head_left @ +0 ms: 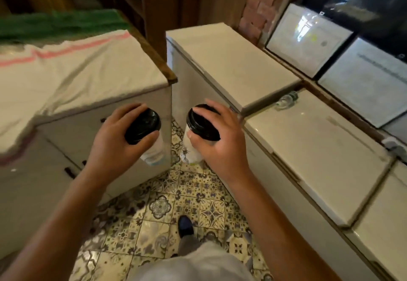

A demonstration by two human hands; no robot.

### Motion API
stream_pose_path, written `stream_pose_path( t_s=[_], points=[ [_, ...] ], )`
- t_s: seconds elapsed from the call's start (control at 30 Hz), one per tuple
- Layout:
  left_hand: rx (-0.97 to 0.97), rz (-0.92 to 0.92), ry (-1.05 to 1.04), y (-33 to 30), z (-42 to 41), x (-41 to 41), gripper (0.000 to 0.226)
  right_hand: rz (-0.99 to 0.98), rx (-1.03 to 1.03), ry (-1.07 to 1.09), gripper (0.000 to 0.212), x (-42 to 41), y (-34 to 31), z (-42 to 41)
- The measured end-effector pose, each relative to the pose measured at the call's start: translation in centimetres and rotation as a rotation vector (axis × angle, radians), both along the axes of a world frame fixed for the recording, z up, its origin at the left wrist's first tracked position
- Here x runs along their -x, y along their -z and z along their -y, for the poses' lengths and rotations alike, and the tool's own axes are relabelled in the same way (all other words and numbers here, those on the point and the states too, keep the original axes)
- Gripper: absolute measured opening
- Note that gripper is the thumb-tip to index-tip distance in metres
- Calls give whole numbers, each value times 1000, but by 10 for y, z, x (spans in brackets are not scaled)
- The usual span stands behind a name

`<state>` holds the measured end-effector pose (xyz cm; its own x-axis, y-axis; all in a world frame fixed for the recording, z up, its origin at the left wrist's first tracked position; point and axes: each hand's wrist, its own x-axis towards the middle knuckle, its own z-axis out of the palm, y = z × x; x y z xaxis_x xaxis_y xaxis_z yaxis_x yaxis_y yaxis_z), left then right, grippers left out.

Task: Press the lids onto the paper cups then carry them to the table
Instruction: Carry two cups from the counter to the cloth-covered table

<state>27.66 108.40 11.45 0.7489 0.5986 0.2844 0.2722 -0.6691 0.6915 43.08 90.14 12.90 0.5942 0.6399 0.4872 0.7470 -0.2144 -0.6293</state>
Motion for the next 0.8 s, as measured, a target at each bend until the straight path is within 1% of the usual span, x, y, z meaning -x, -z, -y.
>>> stream_pose_path(
  t_s=[0.1,0.23,0.33,0.47,0.6,0.8],
  points=[
    [4,6,-71,2,-31,7,65,-21,-18,-88,46,-11,4,-44],
    [-28,14,-195,-3,-71,12,71,-24,-51,-223,45,-30,7,-110],
    [-28,16,-294,-8,-105,12,70,-46,-72,-328,44,-46,2,-162],
    [-57,-8,-410,-14,-144,11,74,-39,-63,-443,44,-63,-5,-225],
    [-69,-5,-514,-14,-172,12,73,-63,-42,-538,44,-71,-6,-275],
    [-65,-10,-600,-11,-223,21,68,-76,-48,-631,49,-70,-7,-342]
  ],
)
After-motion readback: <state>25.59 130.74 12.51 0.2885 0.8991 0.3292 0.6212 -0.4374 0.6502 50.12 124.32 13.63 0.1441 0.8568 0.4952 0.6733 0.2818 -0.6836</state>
